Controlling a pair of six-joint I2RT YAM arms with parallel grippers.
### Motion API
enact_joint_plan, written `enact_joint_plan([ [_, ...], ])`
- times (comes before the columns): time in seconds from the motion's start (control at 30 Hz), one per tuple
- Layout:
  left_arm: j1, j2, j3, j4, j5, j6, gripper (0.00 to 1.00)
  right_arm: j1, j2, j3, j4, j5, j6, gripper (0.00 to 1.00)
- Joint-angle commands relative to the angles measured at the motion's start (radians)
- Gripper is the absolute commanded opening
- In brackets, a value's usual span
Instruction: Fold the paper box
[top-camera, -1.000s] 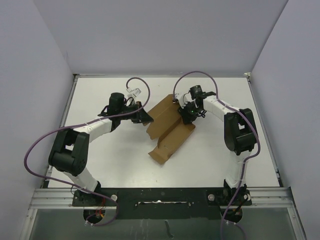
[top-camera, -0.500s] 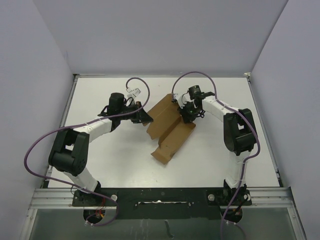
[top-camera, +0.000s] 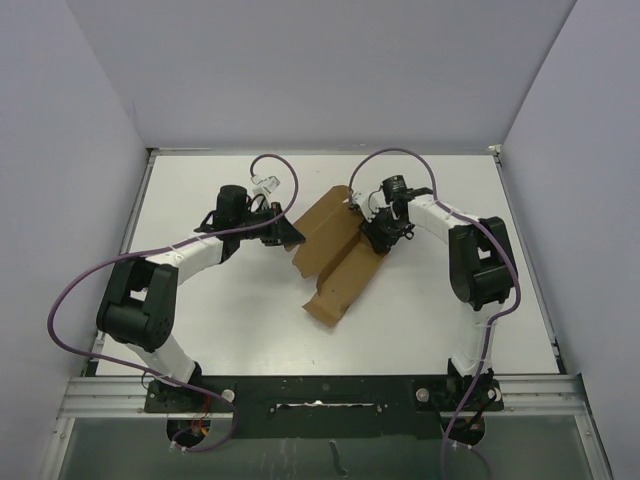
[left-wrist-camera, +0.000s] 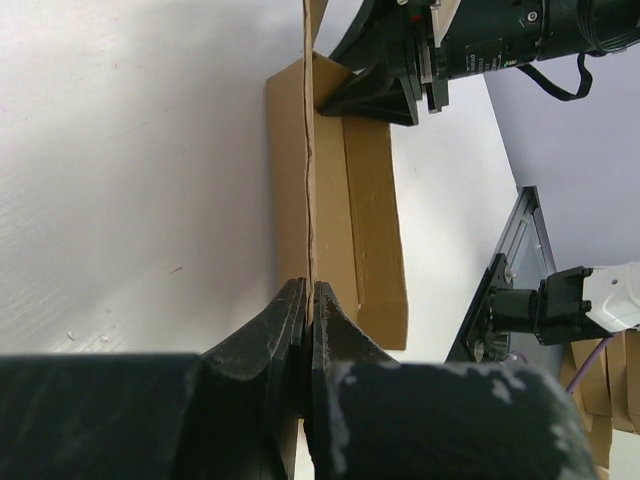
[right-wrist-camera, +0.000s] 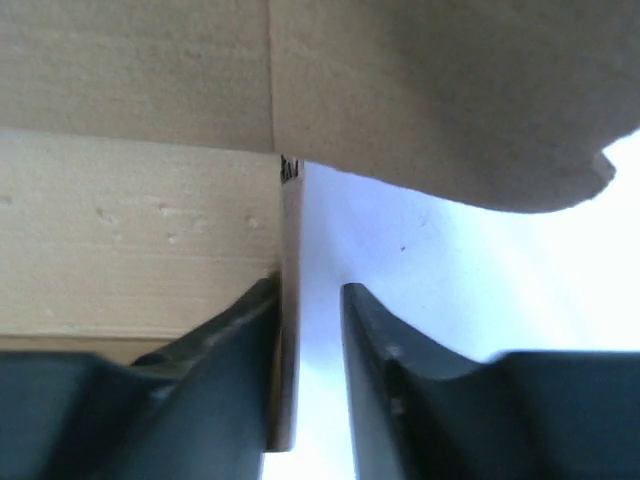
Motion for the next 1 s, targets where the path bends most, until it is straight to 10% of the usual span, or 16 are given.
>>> enact_joint_plan([
  [0.0,0.006,0.006,0.046,0.033,0.027,0.015,0.00,0.003,-0.041,-0.011,0.049,0.052,-0.003,0.20],
  [0.23,0.006,0.005,0.047,0.039,0.035,0.013,0.00,0.008,-0.050,-0.022,0.072,0.073,0.012,0.01],
  [0.47,0.004,0.007,0.045,0.057,0.055,0.008,0.00,-0.011,-0.104,-0.041,0.082,-0.067,0.026,0.42],
  [0.97,0.005,0.023,0.050,0.076,0.096,0.006,0.00,-0.081,-0.232,-0.117,0.149,-0.308,0.030,0.57],
])
